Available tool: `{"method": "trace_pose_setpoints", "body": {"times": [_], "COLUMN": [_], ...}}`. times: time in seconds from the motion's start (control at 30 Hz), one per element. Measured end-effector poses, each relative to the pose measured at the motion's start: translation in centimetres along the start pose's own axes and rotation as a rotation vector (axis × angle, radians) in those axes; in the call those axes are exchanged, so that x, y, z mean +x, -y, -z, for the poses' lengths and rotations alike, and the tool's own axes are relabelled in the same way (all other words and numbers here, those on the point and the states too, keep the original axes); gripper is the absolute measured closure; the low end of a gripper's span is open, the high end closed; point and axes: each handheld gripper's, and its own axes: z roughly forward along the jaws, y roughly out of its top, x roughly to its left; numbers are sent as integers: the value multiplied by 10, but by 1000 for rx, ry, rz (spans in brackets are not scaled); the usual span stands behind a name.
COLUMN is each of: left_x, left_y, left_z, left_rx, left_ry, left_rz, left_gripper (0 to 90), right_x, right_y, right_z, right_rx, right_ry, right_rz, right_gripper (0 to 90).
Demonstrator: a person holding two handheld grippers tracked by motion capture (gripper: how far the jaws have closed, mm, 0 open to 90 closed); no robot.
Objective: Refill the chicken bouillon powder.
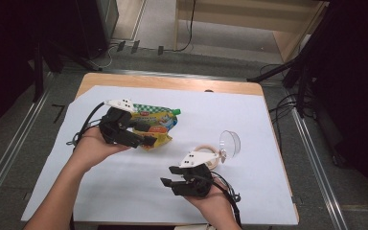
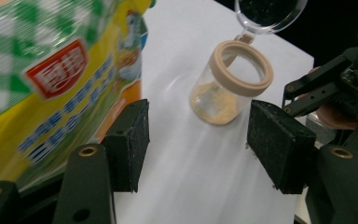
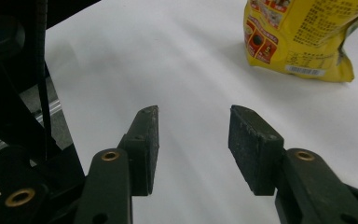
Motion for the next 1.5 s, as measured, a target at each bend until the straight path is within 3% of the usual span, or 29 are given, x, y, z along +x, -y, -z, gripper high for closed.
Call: {"method": "trace_pose_setpoints", "body": {"times": [0.13, 0.37, 0.67, 0.77, 0.9, 1.07, 1.13, 1.2, 1.3, 1.37, 1.5], "left_x": [6, 16, 43, 49, 55, 59, 59, 60, 65, 66, 62], "left_y": [6, 18, 35, 32, 27, 17, 13, 10, 7, 6, 6], "left_z": [7, 20, 23, 15, 5, -10, -15, -19, -22, -27, -33], "left_rx": [-3, -2, -24, -19, -20, -40, -23, -21, -40, -26, -20], "left_ry": [-4, -45, -81, -97, -86, -36, -36, -34, 6, 17, -12], "left_rz": [13, 41, 117, 106, 99, 101, 81, 33, 43, 44, 15], "left_gripper": [402, 402, 452, 453, 464, 531, 552, 602, 659, 685, 760], "right_x": [2, 8, 10, 10, 9, 5, 4, 4, 5, 5, -1], "right_y": [6, 16, 16, 16, 16, 17, 17, 16, 11, 4, -9], "right_z": [-4, -14, -26, -28, -30, -31, -32, -33, -34, -33, -35], "right_rx": [-19, 11, 28, 33, 32, 32, 30, 23, 14, 10, -17], "right_ry": [-6, -26, -53, -54, -51, -43, -41, -46, -60, -48, -35], "right_rz": [-7, 14, 37, 38, 41, 28, 21, 14, 13, 25, 15], "right_gripper": [542, 542, 541, 541, 541, 542, 542, 542, 538, 537, 529]}}
